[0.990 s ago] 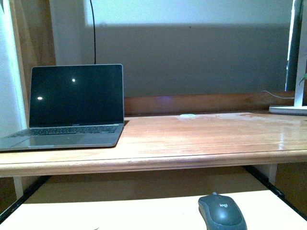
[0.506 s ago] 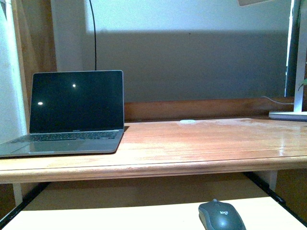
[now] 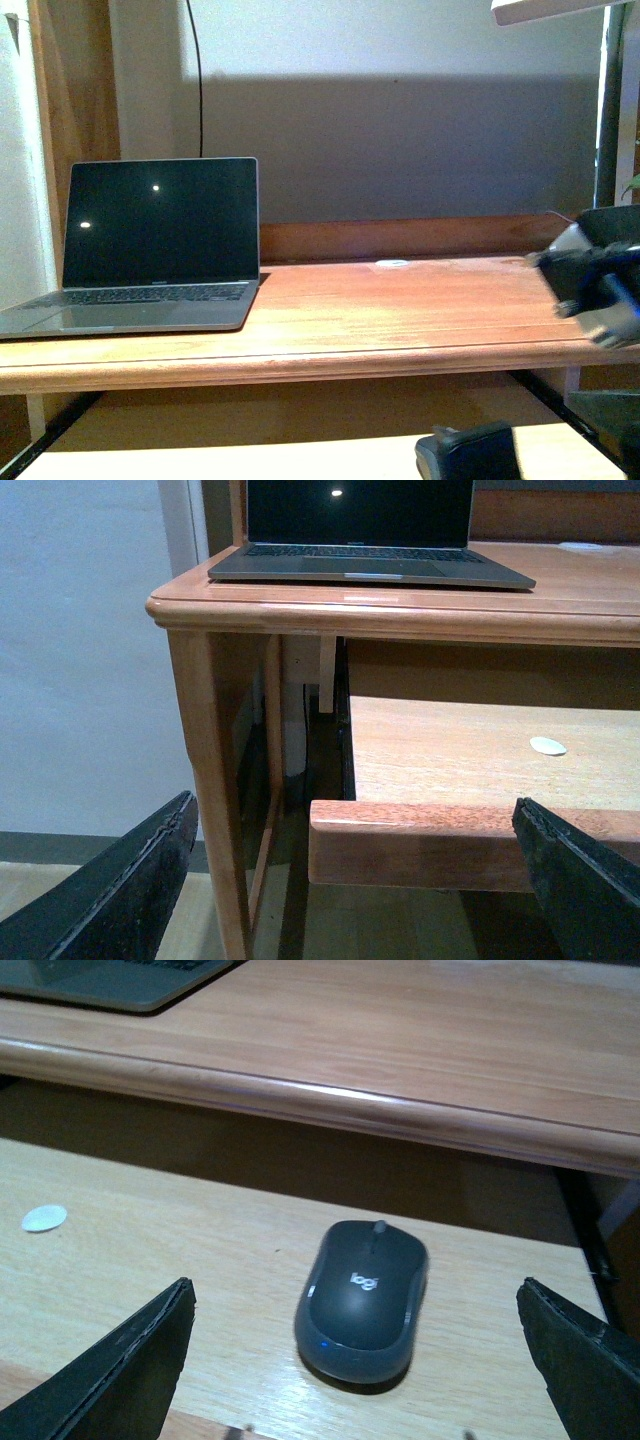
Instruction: Place mouse
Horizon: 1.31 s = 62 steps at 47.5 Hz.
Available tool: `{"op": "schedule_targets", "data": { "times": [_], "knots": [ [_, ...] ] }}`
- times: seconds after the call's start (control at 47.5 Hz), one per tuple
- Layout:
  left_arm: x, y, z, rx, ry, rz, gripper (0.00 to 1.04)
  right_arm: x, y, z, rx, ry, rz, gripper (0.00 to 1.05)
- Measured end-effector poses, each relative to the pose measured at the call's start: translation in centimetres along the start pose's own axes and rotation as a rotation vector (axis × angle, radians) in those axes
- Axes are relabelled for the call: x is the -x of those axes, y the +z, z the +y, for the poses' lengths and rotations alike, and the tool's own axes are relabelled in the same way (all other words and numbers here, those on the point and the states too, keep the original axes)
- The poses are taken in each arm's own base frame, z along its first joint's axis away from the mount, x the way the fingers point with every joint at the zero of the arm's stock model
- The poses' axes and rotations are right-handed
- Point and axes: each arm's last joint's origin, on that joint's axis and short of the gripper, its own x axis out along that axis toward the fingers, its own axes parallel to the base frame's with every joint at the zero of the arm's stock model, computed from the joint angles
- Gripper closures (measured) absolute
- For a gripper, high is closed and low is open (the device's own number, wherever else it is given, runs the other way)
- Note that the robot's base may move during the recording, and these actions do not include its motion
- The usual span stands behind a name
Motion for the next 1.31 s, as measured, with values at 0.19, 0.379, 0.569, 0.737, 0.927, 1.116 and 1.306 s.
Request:
{"op": "schedule_targets", "data": {
  "times": [0.19,0.379,0.569,0.737,0.927,1.116,1.306],
  "knots": [
    [0.0,0.0,0.0,0.000,0.000,0.000,0.08,-2.0,-0.6,1.6,0.042,-0.014,0.060,0.07],
    [0.0,0.0,0.0,0.000,0.000,0.000,0.08,-4.4,-1.0,1.6,0.077,-0.102,0.173,0.07],
    [0.0,0.0,0.0,0.000,0.000,0.000,0.08,-6.0,-0.7,1.3,0.057,-0.151,0.247,0.07],
    [0.0,0.0,0.0,0.000,0.000,0.000,0.08,-7.0,-1.0,1.4,0.043,-0.152,0.305,0.07],
    [0.0,0.0,0.0,0.000,0.000,0.000,0.08,-8.1,-1.1,1.3,0.018,-0.162,0.346,0.07],
    [0.0,0.0,0.0,0.000,0.000,0.000,0.08,-9.5,-1.4,1.4,-0.010,-0.180,0.370,0.20],
    [0.0,0.0,0.0,0.000,0.000,0.000,0.08,-9.6,-1.2,0.6,-0.027,-0.201,0.364,0.49]
  ]
}}
